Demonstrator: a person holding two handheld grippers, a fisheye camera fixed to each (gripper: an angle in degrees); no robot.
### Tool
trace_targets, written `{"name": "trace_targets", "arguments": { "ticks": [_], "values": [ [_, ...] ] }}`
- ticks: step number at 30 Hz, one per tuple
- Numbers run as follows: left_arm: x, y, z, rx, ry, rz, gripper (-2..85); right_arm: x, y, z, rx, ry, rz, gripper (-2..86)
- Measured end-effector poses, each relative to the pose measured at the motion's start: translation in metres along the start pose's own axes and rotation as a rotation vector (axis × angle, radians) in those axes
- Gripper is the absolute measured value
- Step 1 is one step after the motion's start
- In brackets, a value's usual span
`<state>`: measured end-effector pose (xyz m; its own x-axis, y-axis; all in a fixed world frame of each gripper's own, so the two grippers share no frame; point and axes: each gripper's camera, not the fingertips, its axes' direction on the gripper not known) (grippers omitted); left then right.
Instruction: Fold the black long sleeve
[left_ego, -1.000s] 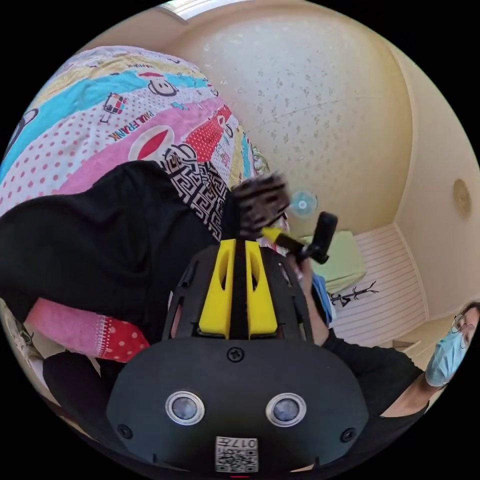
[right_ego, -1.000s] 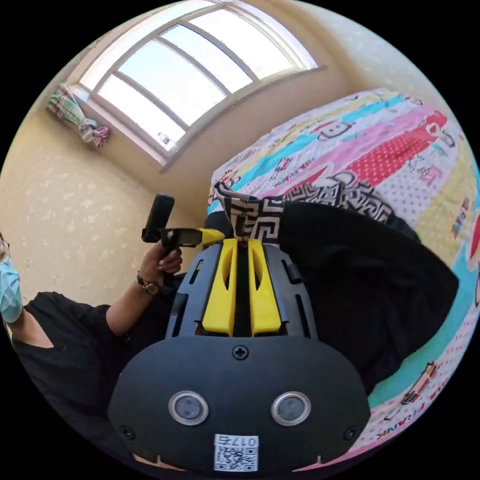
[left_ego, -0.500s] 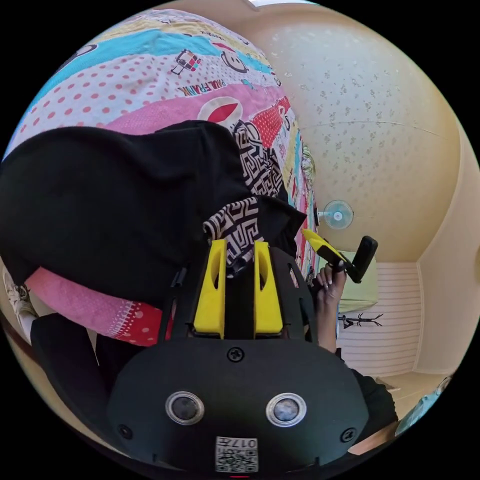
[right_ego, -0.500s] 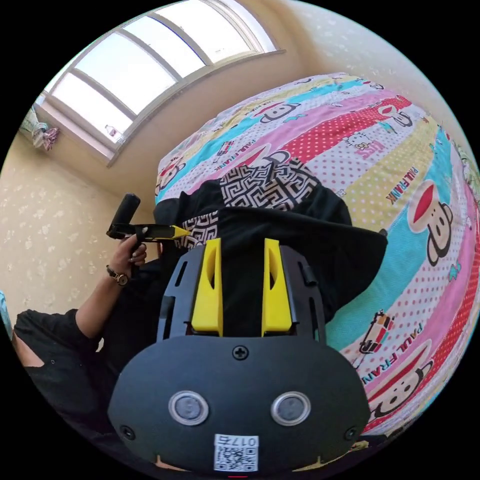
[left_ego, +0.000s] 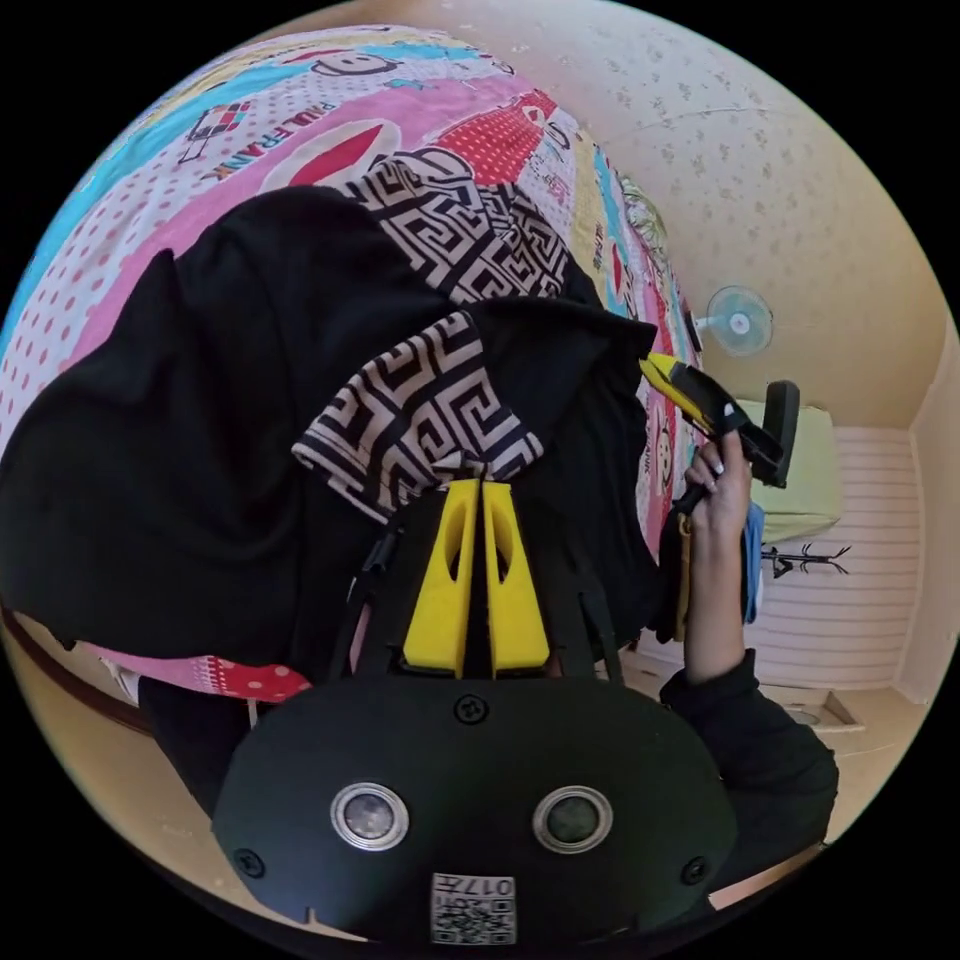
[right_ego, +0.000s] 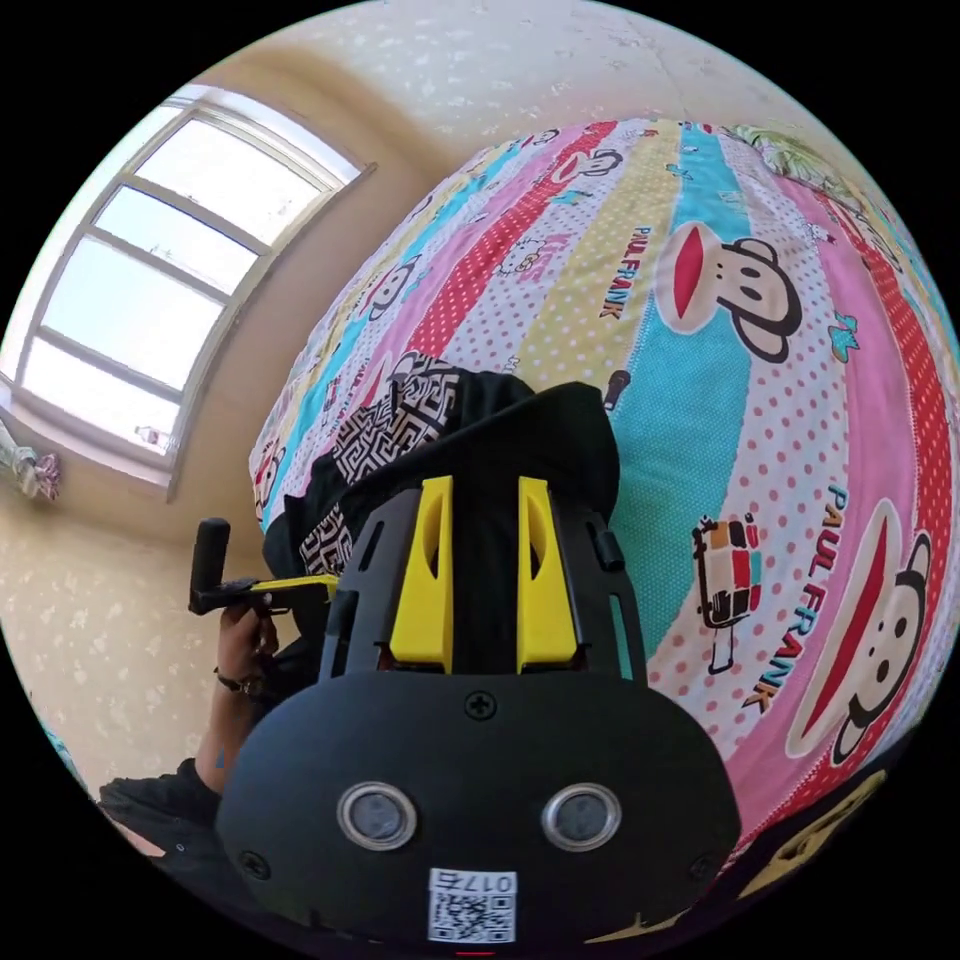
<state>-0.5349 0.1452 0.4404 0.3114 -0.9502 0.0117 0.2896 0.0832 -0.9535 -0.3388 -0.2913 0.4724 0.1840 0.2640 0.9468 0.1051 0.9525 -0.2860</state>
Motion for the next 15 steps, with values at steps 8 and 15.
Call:
{"name": "trace_targets", "arguments": {
  "ticks": [8, 15],
  "values": [
    [-0.002, 0.036, -0.053, 0.221, 0.064, 0.027, -1.0, 0.005, -0.007, 0.062, -0.178, 0.220, -0.234, 5.5],
    [-0.002, 0.076, -0.098, 0.403, -0.011, 0.016, -1.0, 0.031, -0.024, 0.022, -0.018, 0.209, -0.190, 3.7]
  ]
}}
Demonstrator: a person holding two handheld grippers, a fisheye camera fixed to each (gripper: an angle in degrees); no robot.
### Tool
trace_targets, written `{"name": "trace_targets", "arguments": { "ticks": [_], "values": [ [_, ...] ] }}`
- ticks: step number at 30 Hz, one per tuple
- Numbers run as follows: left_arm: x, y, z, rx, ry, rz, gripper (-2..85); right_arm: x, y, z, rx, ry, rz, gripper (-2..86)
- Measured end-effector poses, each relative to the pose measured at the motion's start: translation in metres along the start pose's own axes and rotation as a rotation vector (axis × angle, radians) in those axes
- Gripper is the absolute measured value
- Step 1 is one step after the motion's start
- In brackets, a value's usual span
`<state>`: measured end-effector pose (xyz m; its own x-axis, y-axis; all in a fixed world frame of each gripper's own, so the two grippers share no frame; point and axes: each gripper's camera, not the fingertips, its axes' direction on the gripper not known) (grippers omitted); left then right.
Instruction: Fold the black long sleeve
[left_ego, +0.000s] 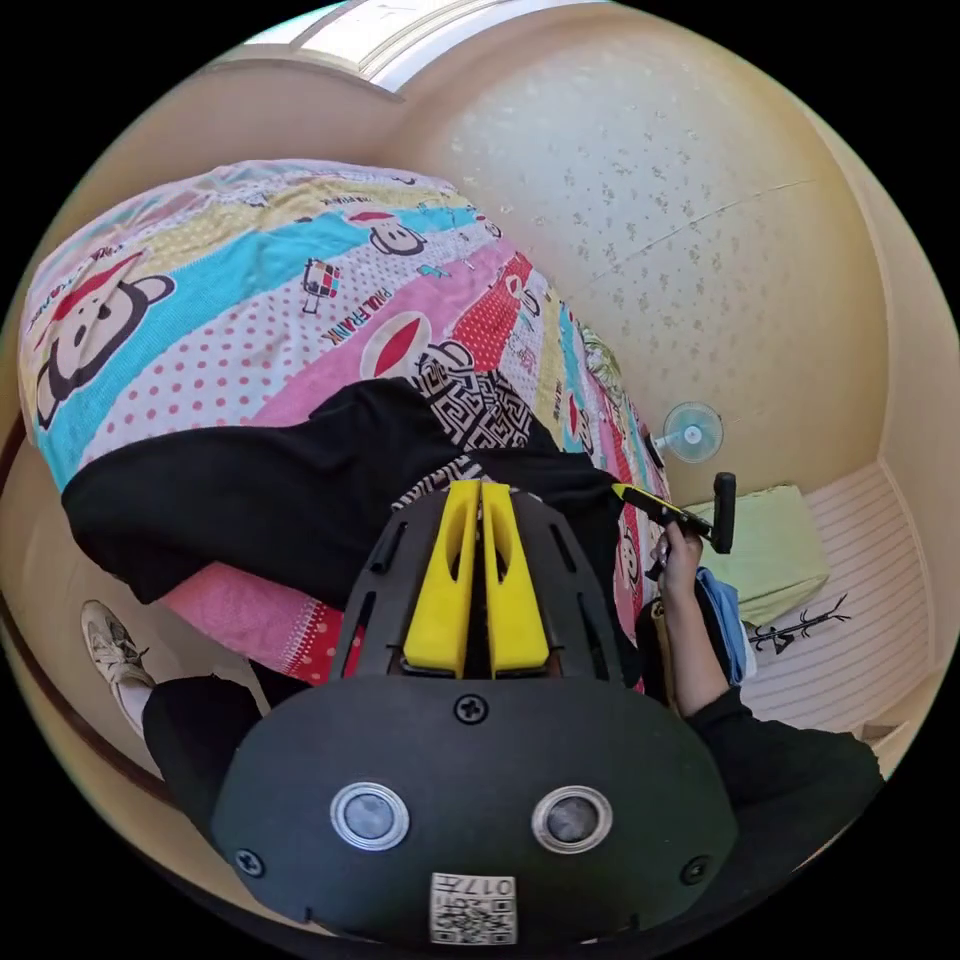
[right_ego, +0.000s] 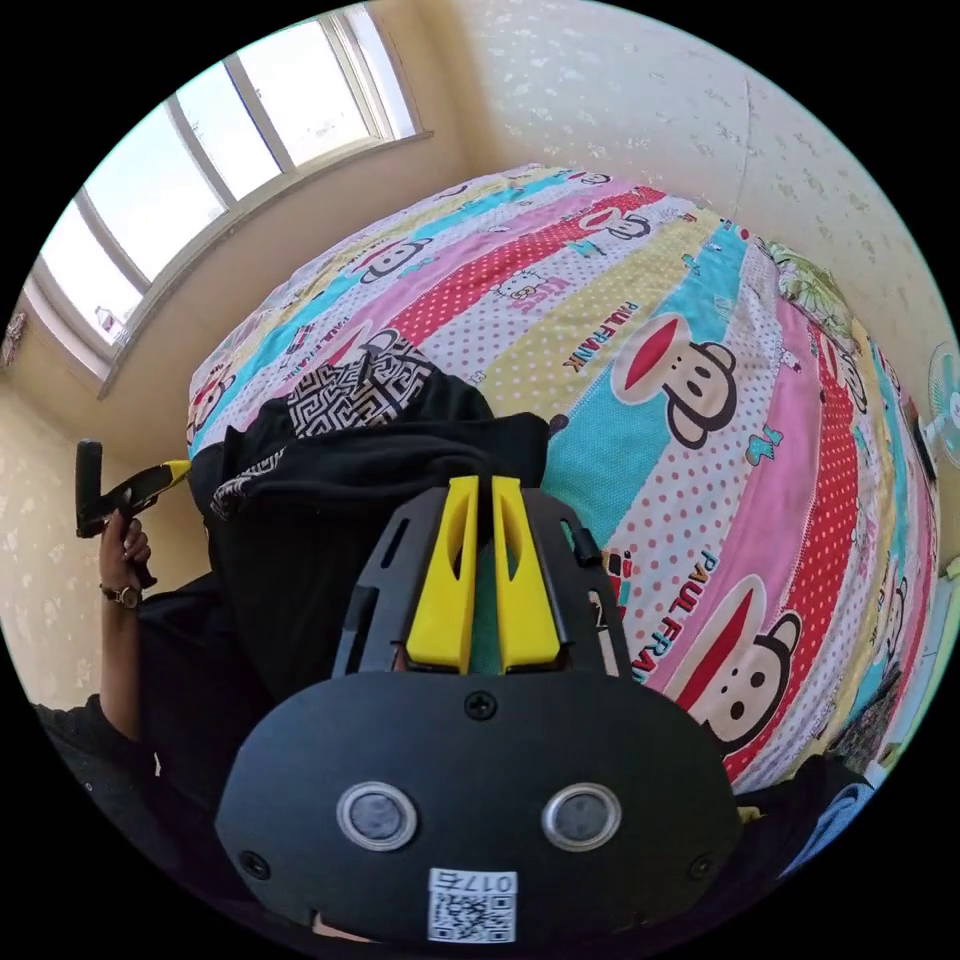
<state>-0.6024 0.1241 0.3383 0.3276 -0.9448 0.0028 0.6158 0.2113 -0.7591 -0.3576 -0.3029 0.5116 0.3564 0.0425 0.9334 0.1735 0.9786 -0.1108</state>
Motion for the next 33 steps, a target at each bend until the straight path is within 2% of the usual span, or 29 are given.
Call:
{"name": "trace_targets", "arguments": {
  "ticks": [3, 4, 5, 6, 8, 12, 18, 22, 26, 30, 33],
  "values": [
    [-0.010, 0.006, 0.008, -0.080, 0.084, -0.036, -0.8, 0.037, 0.002, 0.045, -0.178, -0.062, 0.072, 3.9],
    [-0.010, 0.007, 0.011, -0.101, 0.111, -0.030, -0.7, 0.050, 0.004, 0.074, -0.303, -0.116, 0.083, 4.0],
    [-0.010, 0.008, 0.012, -0.111, 0.116, -0.026, -0.6, 0.061, 0.010, 0.094, -0.348, -0.176, 0.095, 4.3],
    [-0.008, 0.009, 0.014, -0.131, 0.114, -0.019, -0.2, 0.067, 0.014, 0.098, -0.337, -0.209, 0.114, 4.5],
    [-0.004, 0.011, 0.018, -0.151, 0.120, -0.007, 1.4, 0.086, 0.023, 0.090, -0.192, -0.326, 0.200, 5.7],
    [0.009, 0.016, 0.035, -0.239, 0.055, 0.013, 9.3, 0.079, 0.021, 0.066, 0.003, -0.344, 0.221, 10.0],
    [0.020, 0.023, 0.070, -0.404, -0.045, 0.013, 9.9, -0.019, -0.026, 0.106, -0.031, -0.408, -0.101, 12.6],
    [0.014, 0.027, 0.066, -0.414, -0.078, -0.014, 4.7, -0.115, -0.052, 0.183, -0.185, -0.290, -0.384, 12.2],
    [0.005, 0.033, 0.056, -0.410, -0.015, -0.052, 2.4, -0.180, -0.054, 0.263, -0.336, -0.237, -0.582, 12.8],
    [0.003, 0.039, 0.040, -0.404, 0.036, -0.063, 0.3, -0.194, -0.043, 0.300, -0.382, -0.140, -0.614, 8.8],
    [0.007, 0.043, 0.018, -0.353, 0.073, -0.045, -0.4, -0.192, -0.037, 0.277, -0.247, -0.209, -0.598, 3.1]
  ]
}}
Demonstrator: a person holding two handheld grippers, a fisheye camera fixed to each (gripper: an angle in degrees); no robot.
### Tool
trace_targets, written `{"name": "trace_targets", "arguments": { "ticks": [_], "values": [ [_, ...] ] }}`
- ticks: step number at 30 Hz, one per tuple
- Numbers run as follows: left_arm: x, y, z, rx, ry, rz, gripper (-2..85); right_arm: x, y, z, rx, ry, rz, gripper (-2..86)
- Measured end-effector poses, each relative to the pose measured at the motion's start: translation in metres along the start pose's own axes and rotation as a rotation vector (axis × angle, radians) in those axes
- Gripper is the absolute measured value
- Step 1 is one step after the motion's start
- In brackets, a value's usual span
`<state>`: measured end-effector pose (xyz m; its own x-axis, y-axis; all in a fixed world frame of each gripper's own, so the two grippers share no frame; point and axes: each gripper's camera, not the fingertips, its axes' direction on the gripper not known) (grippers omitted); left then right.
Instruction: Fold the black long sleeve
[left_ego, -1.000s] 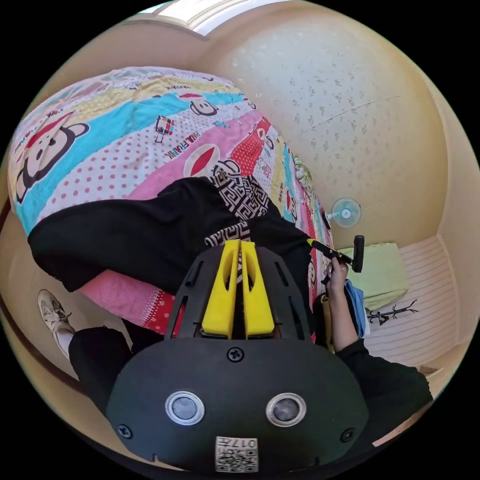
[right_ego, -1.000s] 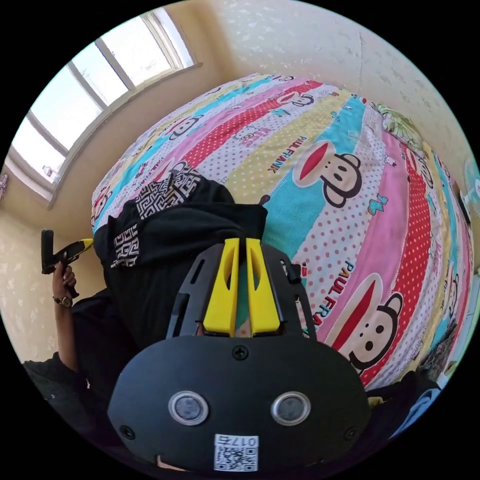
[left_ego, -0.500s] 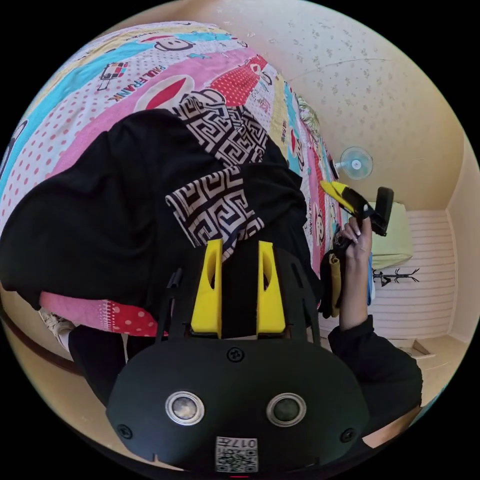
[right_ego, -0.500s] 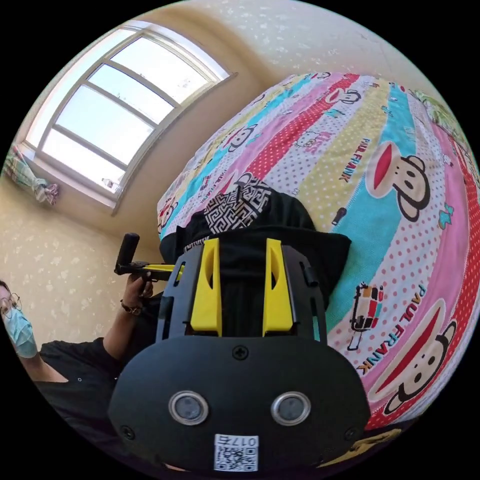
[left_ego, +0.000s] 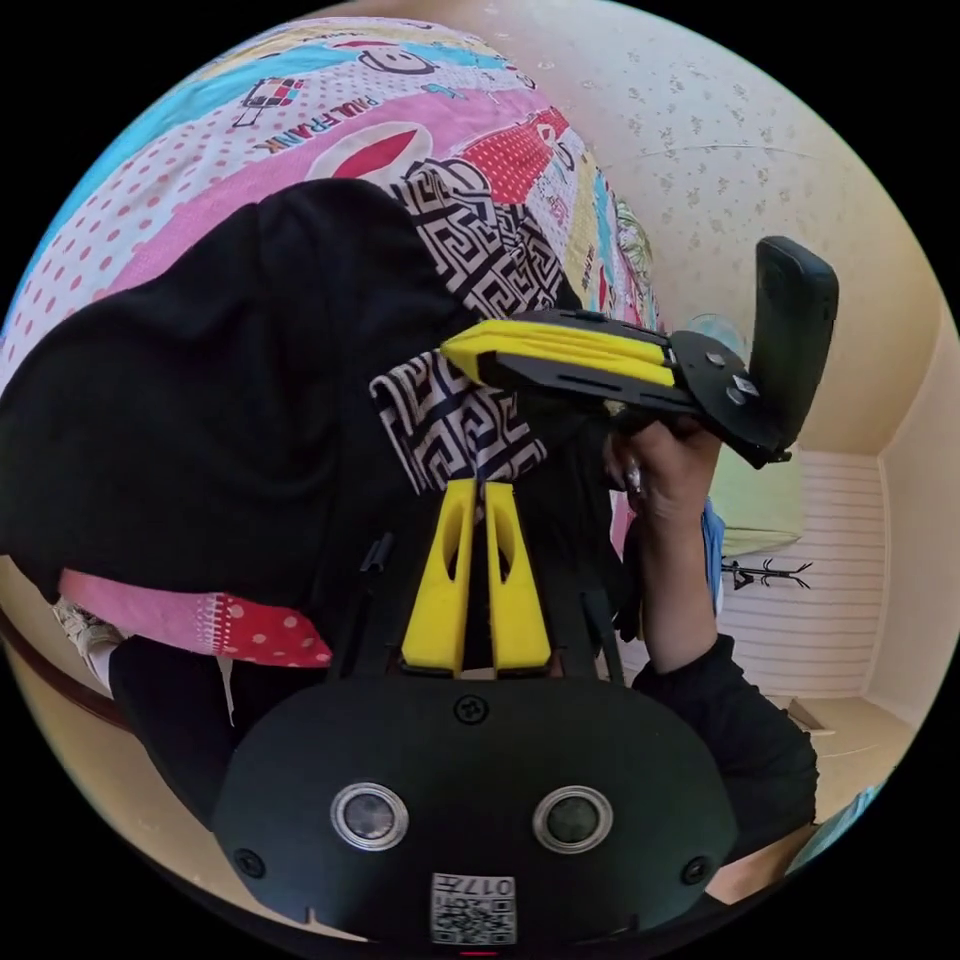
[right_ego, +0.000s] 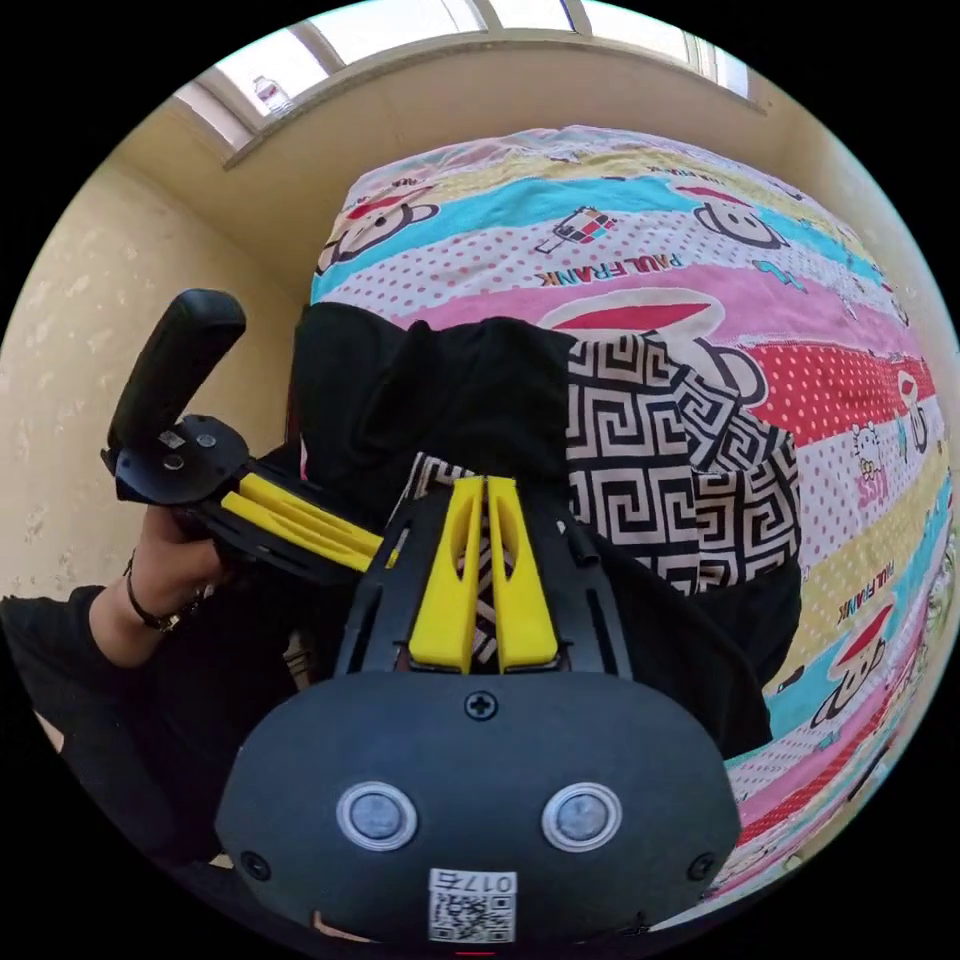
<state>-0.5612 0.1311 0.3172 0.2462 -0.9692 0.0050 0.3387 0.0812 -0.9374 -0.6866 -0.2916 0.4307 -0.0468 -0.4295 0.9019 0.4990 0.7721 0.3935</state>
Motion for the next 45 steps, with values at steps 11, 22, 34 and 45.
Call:
{"name": "trace_targets", "arguments": {
  "ticks": [11, 22, 34, 45],
  "values": [
    [-0.006, 0.026, -0.018, -0.029, 0.032, -0.010, -0.9, 0.015, -0.022, 0.112, -0.258, -0.057, -0.021, 11.2],
    [0.017, 0.048, -0.057, 0.171, -0.068, 0.036, -0.9, -0.028, -0.036, 0.097, 0.023, 0.196, -0.067, 2.1],
    [-0.039, 0.088, -0.114, 0.422, 0.079, -0.173, 0.6, 0.020, -0.019, 0.147, 0.162, -0.106, 0.126, 9.2],
    [-0.080, 0.127, -0.148, 0.660, 0.171, -0.305, 3.8, 0.020, -0.005, 0.184, 0.063, -0.238, 0.239, 10.0]
  ]
}}
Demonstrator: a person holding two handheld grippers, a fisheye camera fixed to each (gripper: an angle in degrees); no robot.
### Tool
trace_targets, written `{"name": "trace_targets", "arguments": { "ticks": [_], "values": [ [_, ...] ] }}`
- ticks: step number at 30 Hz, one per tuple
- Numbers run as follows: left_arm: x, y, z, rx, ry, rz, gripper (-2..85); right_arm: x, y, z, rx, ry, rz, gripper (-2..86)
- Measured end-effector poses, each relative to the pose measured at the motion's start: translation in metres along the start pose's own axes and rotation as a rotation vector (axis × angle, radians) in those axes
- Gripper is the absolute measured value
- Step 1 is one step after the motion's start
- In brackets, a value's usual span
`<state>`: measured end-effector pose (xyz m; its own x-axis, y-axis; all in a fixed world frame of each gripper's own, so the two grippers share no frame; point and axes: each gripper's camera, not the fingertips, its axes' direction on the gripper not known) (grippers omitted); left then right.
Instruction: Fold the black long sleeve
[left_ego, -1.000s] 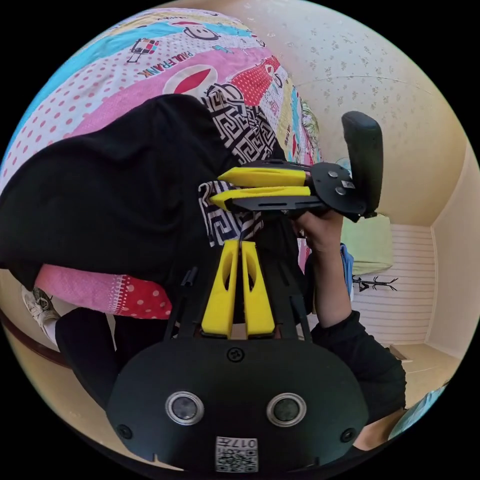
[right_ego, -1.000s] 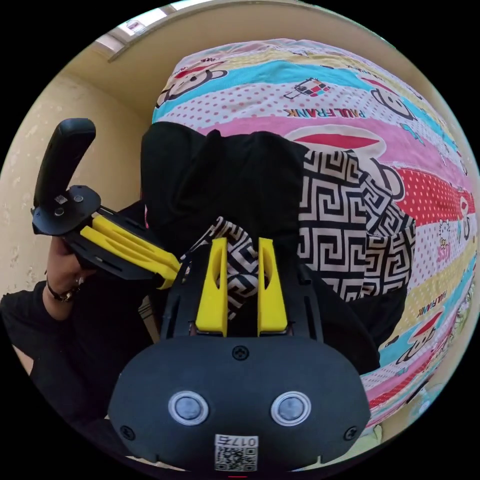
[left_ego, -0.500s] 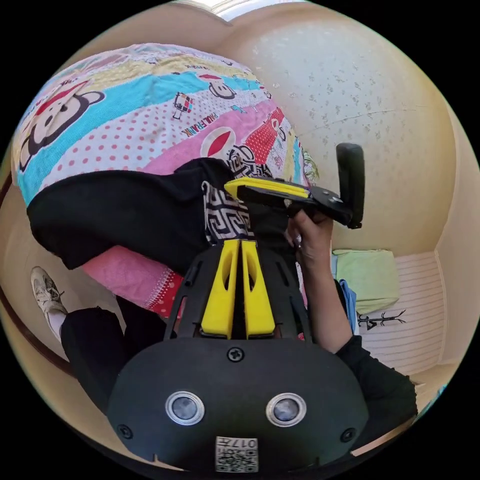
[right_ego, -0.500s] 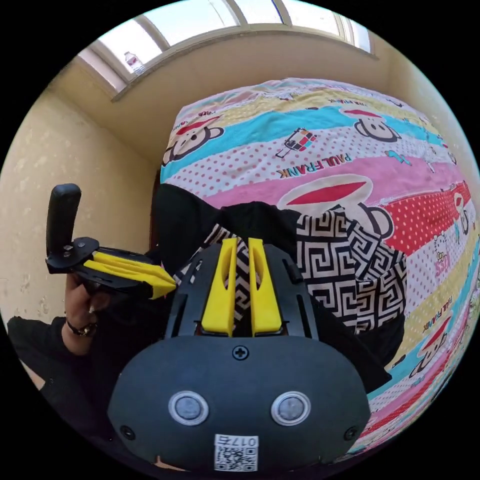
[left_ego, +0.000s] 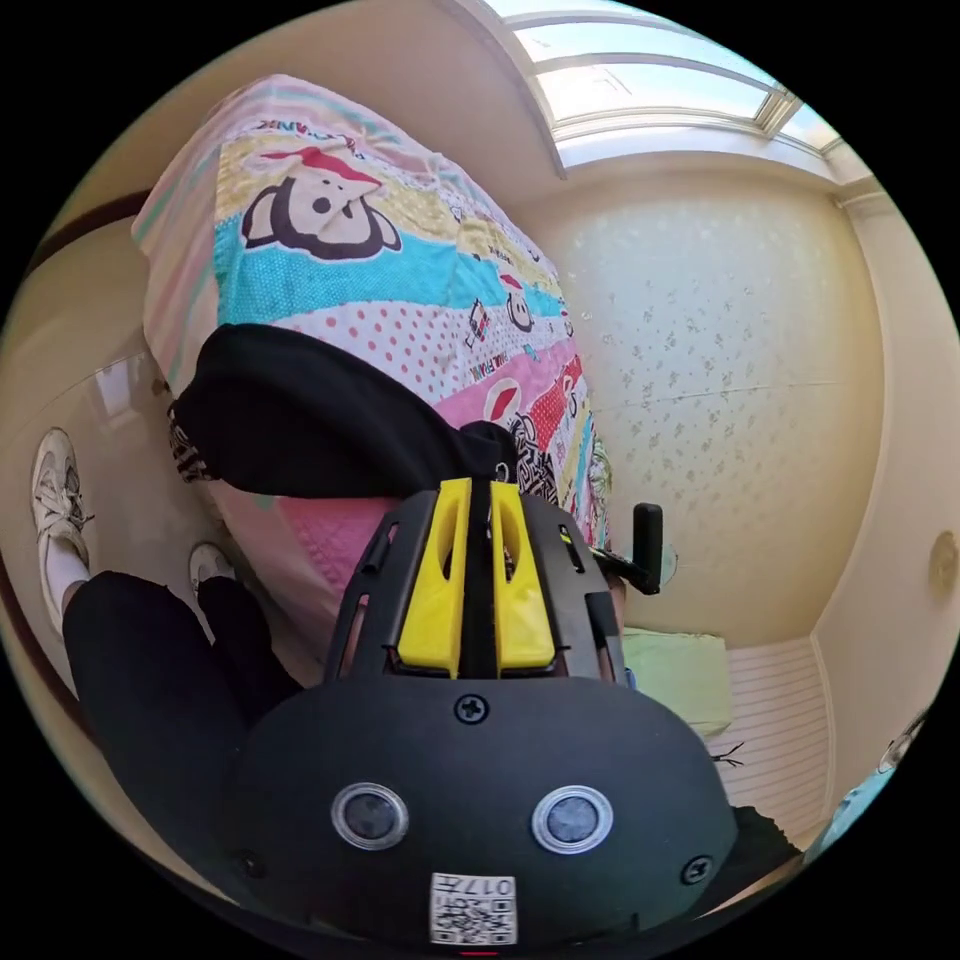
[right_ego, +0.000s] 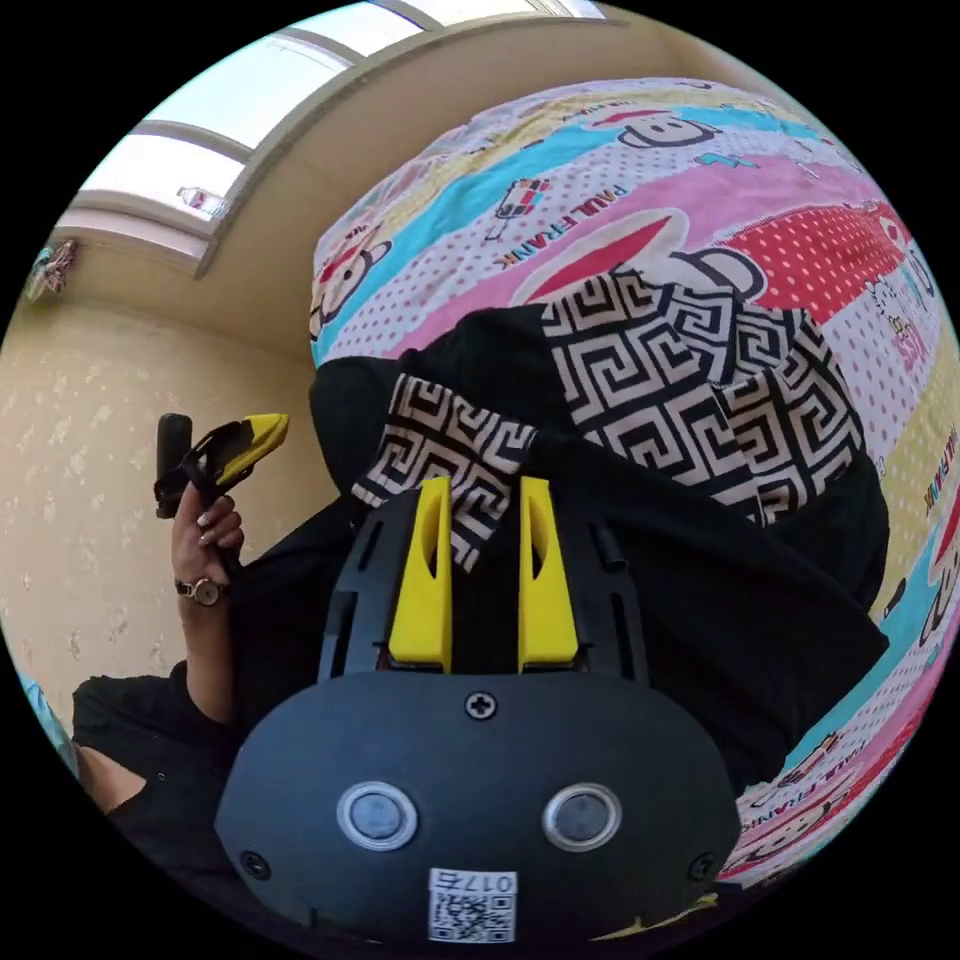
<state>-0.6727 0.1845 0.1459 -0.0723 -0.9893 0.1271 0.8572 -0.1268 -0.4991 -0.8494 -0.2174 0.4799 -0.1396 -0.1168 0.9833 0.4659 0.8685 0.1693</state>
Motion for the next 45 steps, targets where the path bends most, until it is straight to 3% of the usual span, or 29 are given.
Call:
{"name": "trace_targets", "arguments": {
  "ticks": [3, 5, 9, 12, 14, 17, 22, 27, 30, 33, 35, 39, 41, 45],
  "values": [
    [0.011, 0.003, -0.018, 0.092, -0.006, 0.065, 0.3, -0.063, -0.016, 0.006, 0.027, -0.097, -0.178, 10.9],
    [0.022, 0.007, -0.029, 0.151, -0.072, 0.105, -0.4, -0.113, -0.037, 0.035, -0.058, -0.155, -0.304, 11.8],
    [0.042, 0.036, -0.072, 0.437, -0.155, 0.211, -0.9, -0.175, -0.054, 0.101, -0.222, -0.166, -0.458, 12.6],
    [0.054, 0.051, -0.092, 0.553, -0.241, 0.273, -0.9, -0.198, -0.056, 0.153, -0.304, 0.000, -0.497, 12.7],
    [0.053, 0.048, -0.091, 0.531, -0.250, 0.272, -0.9, -0.204, -0.052, 0.186, -0.337, 0.233, -0.508, 11.5],
    [0.044, 0.038, -0.083, 0.455, -0.154, 0.270, -1.0, -0.216, -0.038, 0.199, -0.273, 0.439, -0.562, 4.3],
    [0.030, 0.036, -0.091, 0.460, -0.069, 0.242, -1.0, -0.246, -0.023, 0.200, -0.260, 0.599, -0.618, 1.4],
    [0.022, 0.050, -0.112, 0.537, -0.044, 0.222, -1.0, -0.252, -0.032, 0.110, -0.080, 0.452, -0.498, 0.7],
    [0.017, 0.056, -0.120, 0.579, -0.032, 0.203, -1.0, -0.228, -0.022, 0.004, 0.133, 0.333, -0.355, 0.6],
    [0.011, 0.043, -0.107, 0.455, 0.036, 0.187, -1.0, -0.179, 0.020, -0.110, 0.372, 0.234, -0.165, 0.9],
    [0.009, 0.034, -0.093, 0.358, 0.084, 0.186, -1.0, -0.120, 0.076, -0.176, 0.483, 0.223, 0.090, 1.2],
    [0.011, 0.018, -0.051, 0.114, 0.153, 0.176, -1.0, -0.019, 0.143, -0.186, 0.301, 0.137, 0.430, 2.4],
    [0.019, 0.017, -0.033, 0.041, 0.167, 0.204, -1.0, 0.022, 0.174, -0.168, 0.195, -0.089, 0.507, 4.7],
    [0.056, 0.023, 0.019, -0.164, 0.101, 0.348, -0.9, 0.013, 0.194, -0.186, 0.305, -0.247, 0.502, 8.1]
  ]
}}
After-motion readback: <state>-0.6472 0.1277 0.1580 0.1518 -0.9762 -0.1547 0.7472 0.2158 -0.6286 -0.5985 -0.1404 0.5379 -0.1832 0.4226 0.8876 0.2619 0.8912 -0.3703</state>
